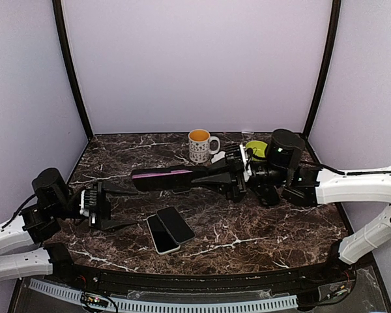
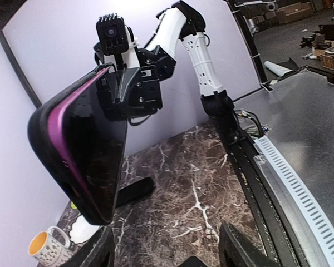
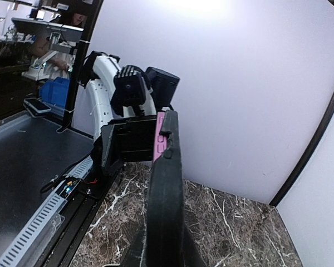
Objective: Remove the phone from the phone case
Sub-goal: Remove the bottom left corner of the phone case.
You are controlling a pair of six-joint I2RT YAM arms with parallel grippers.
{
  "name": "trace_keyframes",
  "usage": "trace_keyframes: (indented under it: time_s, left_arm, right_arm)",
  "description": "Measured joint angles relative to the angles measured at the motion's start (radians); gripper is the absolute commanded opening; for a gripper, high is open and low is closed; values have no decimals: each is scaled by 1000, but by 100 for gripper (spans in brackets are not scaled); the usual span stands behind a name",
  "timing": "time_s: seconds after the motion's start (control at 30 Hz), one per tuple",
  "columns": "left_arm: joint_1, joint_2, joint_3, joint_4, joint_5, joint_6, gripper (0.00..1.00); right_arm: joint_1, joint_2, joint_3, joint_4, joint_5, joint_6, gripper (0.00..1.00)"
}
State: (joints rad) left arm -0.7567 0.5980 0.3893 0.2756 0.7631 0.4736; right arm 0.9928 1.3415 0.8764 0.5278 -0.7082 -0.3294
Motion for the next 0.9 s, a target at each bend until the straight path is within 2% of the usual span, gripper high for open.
trace_keyframes:
  time_s: [0.2,0.3,0.43,0.6,0.9]
  left_arm:
    - [16,-62,-19,89,-193,-33,66]
    - [52,-74,-20,125,-270,-56,64]
    - [124,-76,-20,170,-306,-103,62]
    - [188,-88,-35,233,-187,-163,60]
    - [192,-85,-57,336,169,-253,57]
  right_arm:
    - [0,24,-2,229,163,214,0]
    - [-2,37,25,259,222,254,0]
    - [-6,60,43,299,261,298,0]
    - [-35,86,61,301,180,374,0]
    - [-80,156,133,298,-192,512,0]
